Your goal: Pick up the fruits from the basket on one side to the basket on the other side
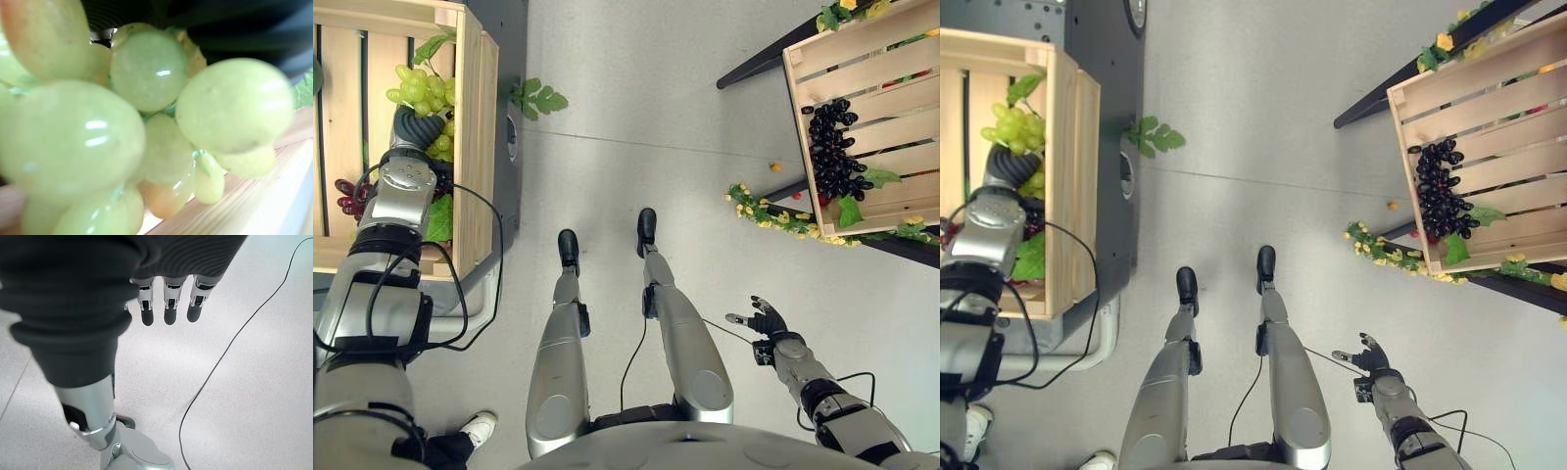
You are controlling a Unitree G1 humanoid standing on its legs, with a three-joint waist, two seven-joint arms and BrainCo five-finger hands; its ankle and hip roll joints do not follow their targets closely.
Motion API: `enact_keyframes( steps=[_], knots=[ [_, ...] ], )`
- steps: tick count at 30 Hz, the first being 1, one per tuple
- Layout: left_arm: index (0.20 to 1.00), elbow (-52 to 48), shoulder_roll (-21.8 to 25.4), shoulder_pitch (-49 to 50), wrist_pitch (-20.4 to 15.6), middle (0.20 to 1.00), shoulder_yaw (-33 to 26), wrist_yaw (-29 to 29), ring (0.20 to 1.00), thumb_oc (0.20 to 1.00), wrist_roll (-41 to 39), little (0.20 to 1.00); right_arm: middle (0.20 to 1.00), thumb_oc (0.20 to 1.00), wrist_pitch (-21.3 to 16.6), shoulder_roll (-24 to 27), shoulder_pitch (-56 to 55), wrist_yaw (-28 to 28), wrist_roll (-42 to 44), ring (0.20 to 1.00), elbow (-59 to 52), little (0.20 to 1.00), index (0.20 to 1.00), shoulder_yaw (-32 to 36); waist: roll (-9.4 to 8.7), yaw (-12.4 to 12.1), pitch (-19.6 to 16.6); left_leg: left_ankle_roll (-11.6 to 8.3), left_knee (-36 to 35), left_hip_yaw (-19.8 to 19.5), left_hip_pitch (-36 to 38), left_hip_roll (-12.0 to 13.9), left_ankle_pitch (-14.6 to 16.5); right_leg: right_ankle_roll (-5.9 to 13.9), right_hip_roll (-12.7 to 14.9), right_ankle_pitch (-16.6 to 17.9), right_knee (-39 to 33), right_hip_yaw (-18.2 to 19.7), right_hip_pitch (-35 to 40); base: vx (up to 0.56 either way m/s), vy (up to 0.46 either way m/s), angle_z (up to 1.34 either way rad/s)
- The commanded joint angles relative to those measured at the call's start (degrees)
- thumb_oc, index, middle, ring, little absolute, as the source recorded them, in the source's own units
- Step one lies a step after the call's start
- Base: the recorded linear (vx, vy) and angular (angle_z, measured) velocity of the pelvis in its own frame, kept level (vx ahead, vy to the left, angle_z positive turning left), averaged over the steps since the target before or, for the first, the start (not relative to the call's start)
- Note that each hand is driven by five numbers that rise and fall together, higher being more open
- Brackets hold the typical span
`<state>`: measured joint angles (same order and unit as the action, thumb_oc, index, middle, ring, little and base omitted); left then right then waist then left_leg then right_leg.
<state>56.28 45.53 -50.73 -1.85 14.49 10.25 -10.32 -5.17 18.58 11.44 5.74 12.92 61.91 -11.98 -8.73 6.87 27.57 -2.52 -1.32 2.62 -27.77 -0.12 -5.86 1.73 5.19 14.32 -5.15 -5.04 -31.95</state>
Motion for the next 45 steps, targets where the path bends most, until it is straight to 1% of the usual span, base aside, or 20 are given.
enact_keyframes(
  steps=[1, 9, 16, 17, 20, 21, 24, 25, 29, 34, 39, 41, 45],
  knots=[
    [0.200, 2.41, -5.04, 0.40, -0.04, 0.200, 2.26, -2.28, 0.200, 0.200, -1.52, 0.200, 1.000, 1.000, -0.54, 1.57, -0.85, 1.04, 0.39, 1.000, 0.85, 1.000, 1.000, -1.67, -0.56, 0.35, 0.17, 0.58, -3.68, -2.77, -3.33, -0.45, -2.75, 6.87, -0.49, 0.06, 0.15, 0.45, -2.19, 0.00, 0.000, 0.00],
    [0.200, 2.28, -5.39, 0.53, -0.16, 0.200, 1.80, -1.81, 0.200, 0.200, -2.07, 0.200, 1.000, 1.000, -0.82, 1.78, -0.92, 1.20, 0.55, 1.000, 0.12, 1.000, 1.000, -1.58, -0.75, 0.38, 0.06, 0.55, -3.68, -2.89, -3.51, -0.37, -2.78, 6.78, -0.68, 0.05, 0.15, 0.49, -2.38, 0.00, 0.000, 0.00],
    [0.200, 0.07, -5.90, 1.61, -0.84, 0.200, 0.42, -1.37, 0.200, 0.200, -4.29, 0.200, 1.000, 1.000, -1.11, 1.63, -1.54, 1.27, 0.89, 1.000, -1.51, 1.000, 1.000, -1.32, -0.70, 0.34, 0.02, 0.49, -3.68, -3.09, -3.35, -0.31, -2.83, 6.72, -0.66, -0.02, 0.15, 0.09, -2.20, 0.00, 0.000, 0.00],
    [0.200, -1.90, -6.20, 2.97, -1.70, 0.200, -0.89, -0.87, 0.200, 0.200, -6.49, 0.200, 1.000, 1.000, -1.45, 1.74, -1.88, 1.38, 0.85, 1.000, -3.21, 1.000, 1.000, -1.14, -0.59, 0.13, 0.04, 0.49, -3.68, -3.02, -2.84, -0.24, -2.47, 6.63, -0.84, -0.27, 0.15, 0.11, -1.78, 0.00, 0.000, 0.00],
    [0.200, -4.49, -6.32, 4.72, -2.29, 0.200, -2.07, -0.51, 0.200, 0.200, -8.31, 0.200, 1.000, 1.000, -1.69, 1.82, -2.26, 1.49, 0.93, 1.000, -5.13, 1.000, 1.000, -0.89, -0.43, 0.14, -0.02, 0.51, -3.68, -3.14, -2.78, -0.42, -2.73, 6.60, -0.73, -0.14, 0.15, 0.06, -1.66, 0.00, 0.000, 0.00],
    [0.200, -8.14, -6.70, 7.44, -3.30, 0.200, -3.89, 0.14, 0.200, 0.200, -11.06, 0.200, 1.000, 1.000, -1.96, 1.96, -2.97, 1.56, 0.94, 1.000, -7.68, 1.000, 1.000, -0.51, -0.11, -0.11, -0.02, 0.54, -3.68, -3.18, -2.42, -0.53, -2.65, 6.56, -0.65, -0.21, 0.15, 0.00, -1.27, 0.00, 0.000, 0.00],
    [0.200, -14.32, -6.97, 12.51, -4.89, 0.200, -7.01, 0.71, 0.200, 0.200, -14.77, 0.200, 1.000, 1.000, -2.48, 2.36, -4.34, 1.47, 0.66, 1.000, -12.90, 1.000, 1.000, 0.09, 0.44, -0.69, -0.10, 0.49, -3.68, -3.18, -1.56, -0.57, -2.26, 6.45, -0.74, -0.55, 0.15, -0.03, -0.48, 0.00, 0.000, 0.00],
    [0.200, -16.26, -7.06, 14.16, -5.38, 0.200, -7.98, 0.87, 0.200, 0.200, -15.95, 0.200, 1.000, 1.000, -2.62, 2.51, -4.78, 1.36, 0.56, 1.000, -14.32, 1.000, 1.000, 0.22, 0.51, -0.65, -0.22, 0.48, -3.68, -3.22, -1.60, -0.73, -2.55, 6.45, -0.60, -0.42, 0.15, -0.11, -0.45, 0.00, 0.000, 0.00],
    [0.200, -23.92, -7.35, 19.85, -7.76, 0.200, -11.04, 1.36, 0.200, 0.200, -20.98, 0.200, 1.000, 1.000, -2.60, 2.84, -5.67, 0.88, 0.25, 1.000, -16.38, 1.000, 1.000, 0.62, 1.15, -1.28, -0.59, 0.47, -3.68, -3.31, -0.53, -0.82, -2.08, 6.37, -0.54, -0.78, 0.15, -0.13, 0.71, 0.00, 0.002, -0.01],
    [0.200, -31.31, -7.39, 25.86, -9.16, 0.200, -13.91, 0.81, 0.200, 0.200, -23.11, 0.200, 1.000, 1.000, -2.20, 3.18, -5.85, 0.33, -0.33, 1.000, -16.03, 1.000, 1.000, 0.92, 1.85, -1.97, -1.30, 0.60, -3.68, -3.27, 0.88, -1.12, -1.79, 6.25, -0.45, -1.17, 0.16, -0.36, 2.20, 0.00, 0.000, 0.00],
    [0.200, -34.63, -7.79, 29.33, -10.20, 0.200, -16.34, 0.20, 0.200, 0.200, -25.00, 0.200, 1.000, 1.000, -1.90, 3.35, -6.02, -0.40, -0.75, 1.000, -15.04, 1.000, 1.000, 1.29, 2.21, -2.37, -1.97, 0.66, -3.68, -3.40, 1.86, -1.48, -1.86, 6.19, -0.14, -1.34, 0.15, -0.48, 3.33, 0.00, 0.000, 0.00],
    [0.200, -36.27, -8.35, 31.22, -10.57, 0.200, -17.54, 0.00, 0.200, 0.200, -26.09, 0.200, 1.000, 1.000, -1.92, 3.59, -6.27, -0.64, -0.82, 1.000, -15.55, 1.000, 1.000, 1.30, 2.47, -2.75, -2.15, 0.69, -3.68, -3.44, 2.80, -1.49, -1.36, 6.14, -0.26, -1.70, 0.16, -0.55, 4.22, 0.00, 0.000, 0.00],
    [0.200, -39.07, -8.52, 34.18, -10.99, 0.200, -18.76, -0.62, 0.200, 0.200, -26.48, 0.200, 1.000, 1.000, -2.02, 3.88, -6.69, -1.33, -0.87, 1.000, -16.79, 1.000, 1.000, 1.20, 2.67, -3.02, -2.80, 0.89, -3.68, -3.48, 3.92, -1.70, -1.35, 6.05, -0.03, -1.87, 0.16, -0.52, 5.48, 0.01, 0.000, -0.01]
  ],
)
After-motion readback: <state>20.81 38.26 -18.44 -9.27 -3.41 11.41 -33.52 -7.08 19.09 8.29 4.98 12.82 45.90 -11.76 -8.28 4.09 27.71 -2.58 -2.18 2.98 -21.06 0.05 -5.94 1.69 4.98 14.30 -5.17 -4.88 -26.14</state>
